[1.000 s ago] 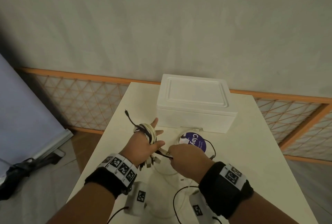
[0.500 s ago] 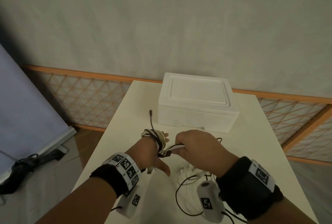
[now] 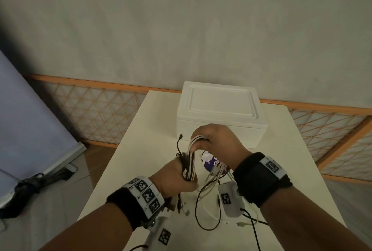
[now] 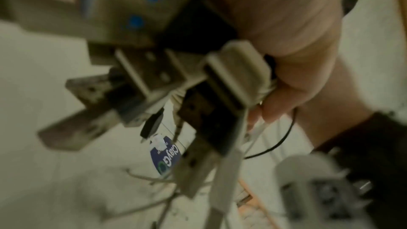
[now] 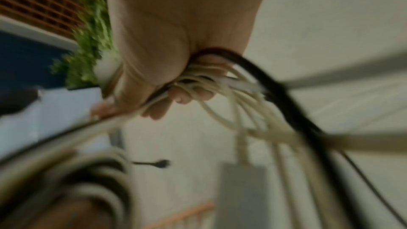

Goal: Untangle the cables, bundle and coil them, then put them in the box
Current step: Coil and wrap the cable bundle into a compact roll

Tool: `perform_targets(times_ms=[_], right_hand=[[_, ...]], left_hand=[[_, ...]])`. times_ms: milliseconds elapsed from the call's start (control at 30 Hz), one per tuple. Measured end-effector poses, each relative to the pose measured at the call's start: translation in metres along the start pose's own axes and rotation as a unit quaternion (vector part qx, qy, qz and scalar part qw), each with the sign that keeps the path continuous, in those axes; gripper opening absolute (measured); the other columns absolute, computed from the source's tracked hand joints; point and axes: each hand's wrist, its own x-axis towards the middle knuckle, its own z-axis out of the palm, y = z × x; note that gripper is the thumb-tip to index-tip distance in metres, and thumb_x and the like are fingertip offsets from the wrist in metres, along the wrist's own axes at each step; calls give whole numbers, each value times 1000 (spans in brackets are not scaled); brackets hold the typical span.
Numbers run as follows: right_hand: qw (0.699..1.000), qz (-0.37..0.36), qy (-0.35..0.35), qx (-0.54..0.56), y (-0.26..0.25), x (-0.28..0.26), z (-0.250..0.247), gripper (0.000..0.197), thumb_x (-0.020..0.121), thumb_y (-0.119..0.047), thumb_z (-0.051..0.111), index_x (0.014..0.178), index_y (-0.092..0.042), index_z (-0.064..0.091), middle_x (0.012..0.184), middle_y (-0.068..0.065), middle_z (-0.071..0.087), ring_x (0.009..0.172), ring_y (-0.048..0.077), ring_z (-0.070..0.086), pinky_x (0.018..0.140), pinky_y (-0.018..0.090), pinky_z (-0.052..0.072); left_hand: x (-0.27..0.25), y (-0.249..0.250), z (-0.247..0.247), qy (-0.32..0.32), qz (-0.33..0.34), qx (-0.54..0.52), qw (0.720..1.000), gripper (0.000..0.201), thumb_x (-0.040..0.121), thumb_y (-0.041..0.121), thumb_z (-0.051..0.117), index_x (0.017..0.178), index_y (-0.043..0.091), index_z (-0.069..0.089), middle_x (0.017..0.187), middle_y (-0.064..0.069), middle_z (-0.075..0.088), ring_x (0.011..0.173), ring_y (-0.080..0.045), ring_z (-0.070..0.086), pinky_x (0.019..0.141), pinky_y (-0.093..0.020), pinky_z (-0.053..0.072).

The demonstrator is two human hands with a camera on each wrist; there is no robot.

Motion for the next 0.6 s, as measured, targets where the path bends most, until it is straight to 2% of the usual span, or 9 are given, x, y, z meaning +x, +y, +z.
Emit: perform_targets(times_ms=[100,167,233,267,333,367,433,500,600], right_hand=[[996,53,51,-44,41,-10,17,38,78,-35,74,111,-19,64,100,-3,68,93,14,61,84,27,46],[985,101,12,-138,69,-24,31,49,81,-37,68,124,-20,52,104,3,68,96,23,63,83,31,45],[954,155,-50,-251,88,-40,44,45,81,-37,58,122,-25,46,98,0,68,94,24,64,81,32,42],[938,179,-76,-286,95,-46,50,40,79,-36,56,117,-28,46,95,-2,68,93,22,64,82,33,39],[920,212,-110,-311,100,-57,55,29,77,-34,53,106,-32,50,92,-7,66,93,17,62,85,35,34],[913,218,-116,-325,102,-62,56,26,77,-31,52,102,-32,51,91,-9,65,92,16,61,85,36,33],[898,230,-100,-360,106,-69,51,25,78,-25,48,102,-31,53,93,-10,65,94,16,60,85,38,33],[885,247,-73,-388,109,-76,41,26,81,-21,43,103,-31,53,95,-10,64,96,16,60,87,40,34],[853,288,-56,-431,123,-92,16,27,84,-19,40,103,-33,51,99,-12,61,102,14,57,94,45,31]], left_hand=[[0,-6,-5,34,-18,-86,996,11,68,14,72,72,17,62,65,5,65,63,-8,62,65,-25,50],[6,-16,-15,86,-40,-53,994,11,72,11,71,78,11,62,68,2,65,63,-10,61,65,-30,51],[12,-25,-25,101,-78,93,987,14,76,19,69,85,10,62,77,-1,62,74,-16,63,70,-31,51],[13,-27,-28,85,-91,202,971,17,78,24,66,88,11,62,80,0,59,81,-19,62,72,-30,50],[15,-26,-32,48,-94,385,917,17,82,30,61,89,15,59,75,5,50,84,-19,58,70,-27,45],[17,-27,-34,39,-93,431,897,15,83,31,59,88,18,55,73,7,46,82,-18,56,70,-26,45],[22,-32,-37,39,-104,470,876,15,82,33,58,86,20,51,77,5,48,85,-19,57,74,-28,49],[25,-40,-40,43,-127,471,872,17,81,36,58,84,21,51,84,2,56,89,-21,61,75,-30,51],[26,-50,-48,43,-170,477,862,28,81,38,60,100,18,60,102,-3,64,97,-23,62,80,-30,50]])
